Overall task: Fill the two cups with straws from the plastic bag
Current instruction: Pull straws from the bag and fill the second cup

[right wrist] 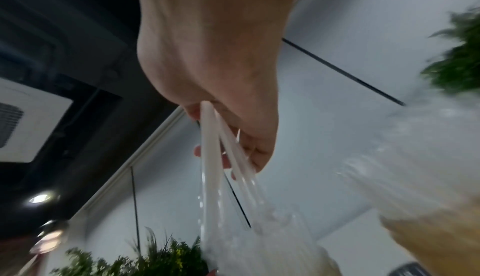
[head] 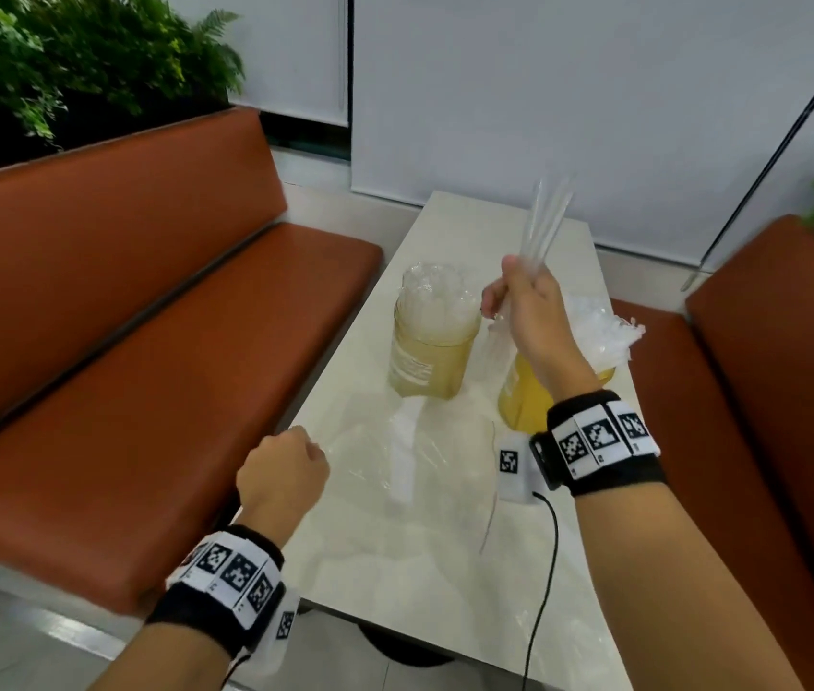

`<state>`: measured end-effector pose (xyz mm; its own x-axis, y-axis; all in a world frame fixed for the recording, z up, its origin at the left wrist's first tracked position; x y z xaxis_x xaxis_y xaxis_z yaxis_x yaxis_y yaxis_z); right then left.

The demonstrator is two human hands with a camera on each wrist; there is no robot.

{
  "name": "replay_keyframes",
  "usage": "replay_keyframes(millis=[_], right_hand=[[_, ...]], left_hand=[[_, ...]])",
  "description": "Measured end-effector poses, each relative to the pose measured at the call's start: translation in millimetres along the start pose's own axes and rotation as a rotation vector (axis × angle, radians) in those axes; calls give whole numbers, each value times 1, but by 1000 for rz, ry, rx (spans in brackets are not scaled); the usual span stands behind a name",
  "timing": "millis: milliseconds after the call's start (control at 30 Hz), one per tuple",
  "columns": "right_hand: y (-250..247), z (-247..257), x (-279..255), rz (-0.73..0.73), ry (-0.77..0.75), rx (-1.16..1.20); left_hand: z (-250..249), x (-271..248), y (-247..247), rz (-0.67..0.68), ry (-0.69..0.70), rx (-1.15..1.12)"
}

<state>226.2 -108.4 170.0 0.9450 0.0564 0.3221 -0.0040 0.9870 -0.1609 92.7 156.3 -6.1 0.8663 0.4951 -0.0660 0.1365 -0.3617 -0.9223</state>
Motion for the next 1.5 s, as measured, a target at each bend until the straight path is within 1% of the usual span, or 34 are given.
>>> replay_keyframes(millis=[100, 200, 267, 333, 433, 567, 633, 700, 767, 800, 867, 900, 933, 967, 1033, 1100, 1133, 1200, 1267, 1333, 1400, 1467, 1500], right_hand=[[14, 29, 27, -1, -172, -6], [21, 41, 58, -15, -262, 73], [27, 39, 79, -36, -291, 139], [35, 26, 100, -44, -252, 169], [53, -6, 118, 2, -181, 137], [72, -52, 119, 69, -110, 0], [77, -67, 114, 94, -100, -72], [79, -71, 110, 91, -92, -133], [78, -66, 109, 44, -110, -244], [75, -62, 108, 7, -143, -316], [73, -52, 106, -56, -281, -500], [74, -49, 104, -64, -337, -621], [75, -52, 104, -49, -336, -744], [76, -59, 104, -9, -270, -837], [76, -74, 105, 63, -118, -935], [77, -79, 107, 90, -86, -891], [77, -75, 106, 87, -106, -824], [73, -72, 104, 77, -127, -664], [66, -70, 100, 73, -95, -587], [63, -67, 96, 98, -51, -551], [58, -65, 90, 108, -61, -538], [50, -68, 82, 96, -66, -524], [45, -71, 79, 93, -46, -525]], left_hand=[[-4, -2, 9, 26, 28, 36], [-6, -1, 15, 58, 53, 66], [-4, 3, 19, 83, 50, 82], [1, 7, 22, 94, 41, 91], [8, 15, 25, 109, 35, 99], [10, 22, 23, 140, 53, 173], [-1, 26, 6, 86, 95, 244], [-27, 33, -26, -16, 174, 251], [-69, 43, -70, -145, 311, 155], [-93, 49, -94, -206, 395, 84], [-145, 58, -140, -332, 580, -90], [-171, 62, -160, -386, 672, -165], [-196, 66, -173, -421, 762, -210], [-222, 71, -181, -431, 848, -220], [-267, 83, -178, -381, 975, -157], [-294, 100, -157, -282, 1020, -67], [-301, 108, -143, -222, 1022, -32], [-307, 121, -120, -124, 1009, 3], [-308, 132, -103, -70, 993, 30], [-310, 139, -91, -23, 967, 74], [-312, 142, -78, 30, 952, 108], [-309, 142, -60, 119, 951, 128], [-306, 142, -47, 164, 953, 162]])
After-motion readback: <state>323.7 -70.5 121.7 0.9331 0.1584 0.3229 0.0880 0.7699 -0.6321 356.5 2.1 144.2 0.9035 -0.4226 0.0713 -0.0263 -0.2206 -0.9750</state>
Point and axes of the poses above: each hand's wrist, its own x-axis towards the middle knuckle, its own y-axis out of the palm, z = x × y, the point moved 8 cm from there along x, towards the middle knuckle, and after that the axes turned 2 degrees about -y, right-handed, at the moved point
